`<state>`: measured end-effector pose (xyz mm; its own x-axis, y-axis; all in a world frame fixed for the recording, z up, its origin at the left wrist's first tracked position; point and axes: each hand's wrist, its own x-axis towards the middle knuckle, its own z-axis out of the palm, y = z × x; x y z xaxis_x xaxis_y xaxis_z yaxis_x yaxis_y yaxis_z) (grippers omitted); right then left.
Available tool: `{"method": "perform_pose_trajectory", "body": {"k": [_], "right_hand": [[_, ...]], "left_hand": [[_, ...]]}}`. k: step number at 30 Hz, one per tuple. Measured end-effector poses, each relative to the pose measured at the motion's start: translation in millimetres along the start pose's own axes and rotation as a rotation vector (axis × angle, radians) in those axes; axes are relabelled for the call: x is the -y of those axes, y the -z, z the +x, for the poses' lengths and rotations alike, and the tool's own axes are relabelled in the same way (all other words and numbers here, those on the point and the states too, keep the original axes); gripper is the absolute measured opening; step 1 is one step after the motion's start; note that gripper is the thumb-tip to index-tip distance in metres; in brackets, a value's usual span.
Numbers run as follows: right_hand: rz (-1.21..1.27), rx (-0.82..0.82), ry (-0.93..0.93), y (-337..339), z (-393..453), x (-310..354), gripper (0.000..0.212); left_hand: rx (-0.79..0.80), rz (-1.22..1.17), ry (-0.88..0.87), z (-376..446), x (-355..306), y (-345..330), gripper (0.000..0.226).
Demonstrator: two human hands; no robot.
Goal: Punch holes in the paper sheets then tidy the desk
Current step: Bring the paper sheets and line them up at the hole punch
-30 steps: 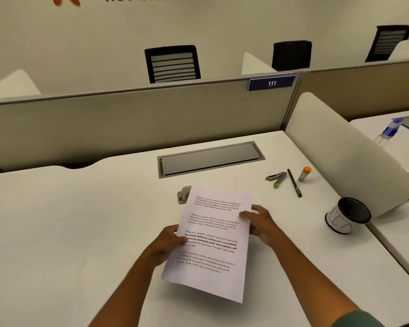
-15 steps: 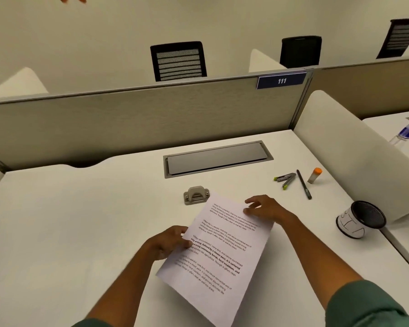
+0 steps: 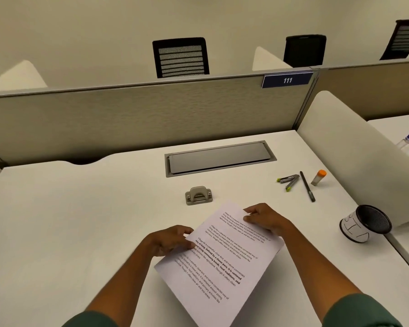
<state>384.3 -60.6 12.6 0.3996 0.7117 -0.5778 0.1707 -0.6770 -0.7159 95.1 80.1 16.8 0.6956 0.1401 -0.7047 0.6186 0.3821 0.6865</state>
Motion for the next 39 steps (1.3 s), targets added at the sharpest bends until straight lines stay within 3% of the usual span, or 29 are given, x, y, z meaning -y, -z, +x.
{"method": "perform_pose_trajectory", "body": {"k": [7,13,18,21,27,31,39], "right_hand": [[0.19,-0.042,-0.019,-7,1,-23,0.024],[0.308,-0.136,-0.014,-16,0,-35,0.019],[0.353,-0.224,0.009,-28,0,-41,0.017],[0.349,-0.285,0.019,-36,2,-44,0.017],[0.297,-0.393,0.012,-49,4,-44,0.027],[0.214,-0.424,0.029,-54,1,-43,0.032],[0.155,-0.464,0.081,-64,-6,-32,0.041]], "left_hand": [[-0.052,0.019,0.044,-5,7,26,0.044],[-0.268,-0.2,0.006,-11,26,44,0.048],[-0.393,-0.561,-0.138,-5,47,28,0.045],[-0.467,-0.646,-0.192,-1,60,13,0.041],[-0.736,-0.653,-0.251,6,69,-6,0.037],[-0.898,-0.533,-0.28,7,69,-11,0.042],[-1.001,-0.39,-0.286,9,68,-12,0.054]]}}
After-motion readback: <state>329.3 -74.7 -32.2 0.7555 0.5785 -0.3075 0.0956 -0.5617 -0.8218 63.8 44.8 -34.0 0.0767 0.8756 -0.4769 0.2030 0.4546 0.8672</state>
